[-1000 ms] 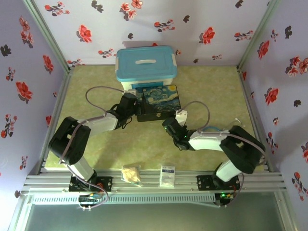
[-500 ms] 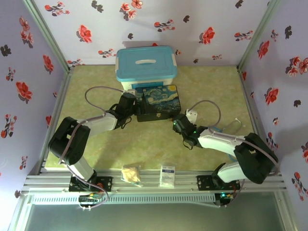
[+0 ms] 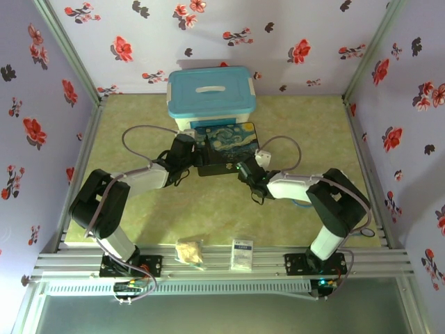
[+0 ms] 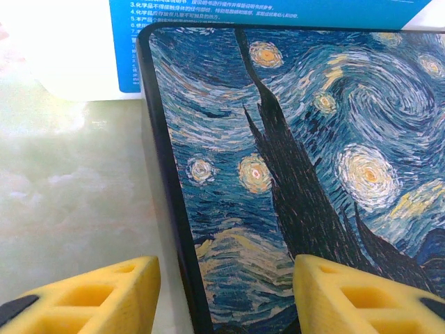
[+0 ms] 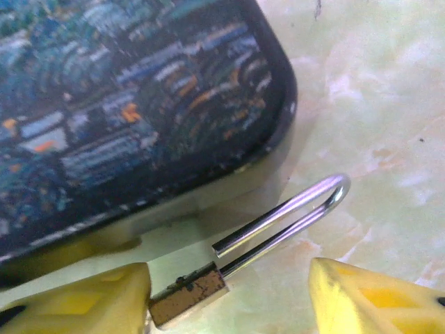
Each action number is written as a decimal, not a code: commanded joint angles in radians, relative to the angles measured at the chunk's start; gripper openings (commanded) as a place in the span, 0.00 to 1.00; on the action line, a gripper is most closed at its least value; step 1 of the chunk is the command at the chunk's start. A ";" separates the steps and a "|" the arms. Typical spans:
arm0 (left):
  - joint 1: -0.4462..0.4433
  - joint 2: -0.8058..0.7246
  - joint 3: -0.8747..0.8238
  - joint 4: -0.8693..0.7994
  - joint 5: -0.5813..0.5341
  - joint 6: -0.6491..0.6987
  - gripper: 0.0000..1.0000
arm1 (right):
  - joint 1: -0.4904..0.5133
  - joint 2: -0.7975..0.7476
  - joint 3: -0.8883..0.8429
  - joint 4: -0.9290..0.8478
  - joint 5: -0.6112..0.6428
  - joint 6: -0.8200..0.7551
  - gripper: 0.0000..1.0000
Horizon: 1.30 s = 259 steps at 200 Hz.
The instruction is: Unlock the padlock with the key
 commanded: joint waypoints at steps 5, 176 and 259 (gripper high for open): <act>0.014 0.013 -0.047 -0.116 0.004 0.005 0.53 | -0.007 -0.035 -0.035 -0.033 0.015 0.029 0.57; 0.017 0.023 -0.047 -0.108 0.024 -0.004 0.53 | -0.032 0.013 0.056 -0.170 0.020 -0.021 0.54; 0.018 0.005 -0.058 -0.098 0.031 -0.010 0.53 | -0.033 0.088 0.050 -0.174 0.002 -0.013 0.43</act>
